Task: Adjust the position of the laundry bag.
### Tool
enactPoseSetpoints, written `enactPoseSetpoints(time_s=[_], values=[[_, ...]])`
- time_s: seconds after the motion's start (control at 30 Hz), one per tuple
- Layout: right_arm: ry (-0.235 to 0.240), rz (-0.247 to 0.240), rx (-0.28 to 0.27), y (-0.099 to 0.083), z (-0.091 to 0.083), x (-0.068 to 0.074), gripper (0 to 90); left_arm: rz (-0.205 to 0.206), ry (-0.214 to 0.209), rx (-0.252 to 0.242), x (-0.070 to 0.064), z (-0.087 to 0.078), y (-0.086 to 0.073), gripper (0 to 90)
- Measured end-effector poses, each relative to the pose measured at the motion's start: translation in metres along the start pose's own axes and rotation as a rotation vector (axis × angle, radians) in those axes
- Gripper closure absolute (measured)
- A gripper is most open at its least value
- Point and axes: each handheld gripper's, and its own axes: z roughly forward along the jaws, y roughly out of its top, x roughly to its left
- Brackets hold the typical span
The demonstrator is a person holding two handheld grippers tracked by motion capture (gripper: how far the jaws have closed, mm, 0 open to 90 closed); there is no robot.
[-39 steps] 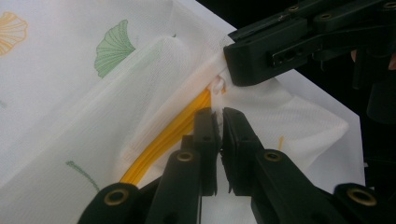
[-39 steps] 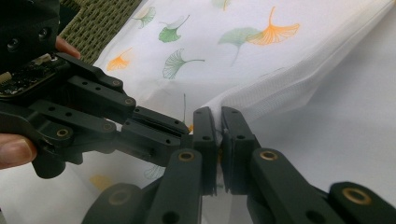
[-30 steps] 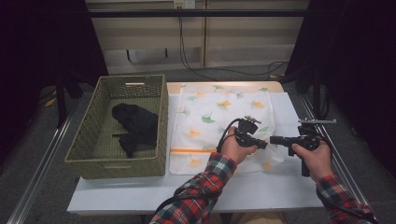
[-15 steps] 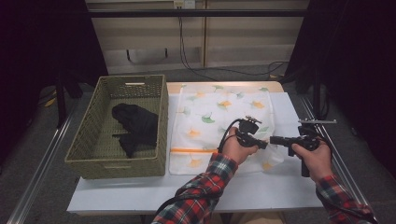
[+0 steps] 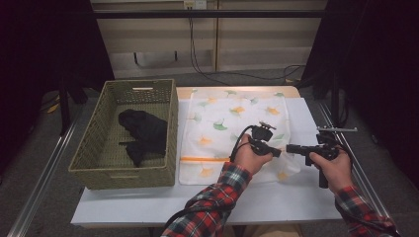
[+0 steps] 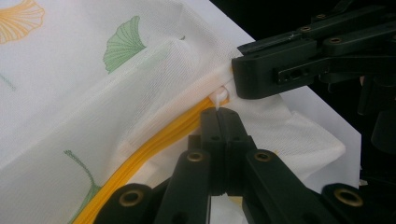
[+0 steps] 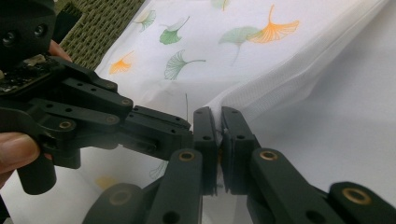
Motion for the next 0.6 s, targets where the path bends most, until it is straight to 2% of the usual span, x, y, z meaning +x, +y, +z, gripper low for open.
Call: enactPoseSetpoints(time_s=[0.17, 0.23, 0.27, 0.3, 0.33, 0.37, 0.4, 0.43, 0.5, 0.57, 0.6], values=[[-0.014, 0.001, 0.006, 0.0, -0.002, 0.0, 85.9, -0.021, -0.009, -0.001, 0.001, -0.004, 0.002, 90.0], [-0.011, 0.012, 0.012, -0.002, -0.002, -0.001, 85.9, -0.009, -0.007, 0.005, 0.001, -0.007, 0.002, 90.0], [-0.008, 0.013, 0.011, -0.002, -0.003, -0.002, 85.9, 0.0, 0.035, 0.025, 0.001, -0.008, 0.002, 90.0], [-0.035, 0.006, 0.014, -0.002, -0.004, -0.002, 85.9, 0.009, 0.061, 0.033, 0.003, -0.009, 0.001, 90.0], [-0.055, 0.001, 0.009, -0.001, -0.006, -0.003, 86.0, -0.023, 0.032, 0.026, 0.007, -0.009, 0.0, 90.0], [-0.033, 0.032, -0.003, -0.001, -0.009, -0.006, 85.9, -0.053, -0.004, 0.011, 0.011, -0.009, -0.002, 90.0], [-0.004, 0.058, -0.018, -0.001, -0.011, -0.008, 85.9, -0.038, 0.006, 0.004, 0.012, -0.01, -0.004, 90.0], [-0.014, 0.056, -0.02, 0.0, -0.013, -0.009, 85.9, -0.022, 0.016, 0.006, 0.013, -0.01, -0.005, 90.0], [-0.012, 0.054, -0.02, 0.0, -0.013, -0.008, 85.9, -0.038, -0.032, -0.008, 0.013, -0.007, -0.006, 90.0], [-0.006, 0.046, -0.011, 0.0, -0.009, -0.006, 85.9, -0.016, -0.058, -0.007, 0.011, -0.004, -0.006, 88.8], [-0.003, 0.044, -0.006, 0.0, -0.007, -0.005, 86.0, -0.022, -0.064, -0.017, 0.009, -0.003, -0.006, 82.3]])
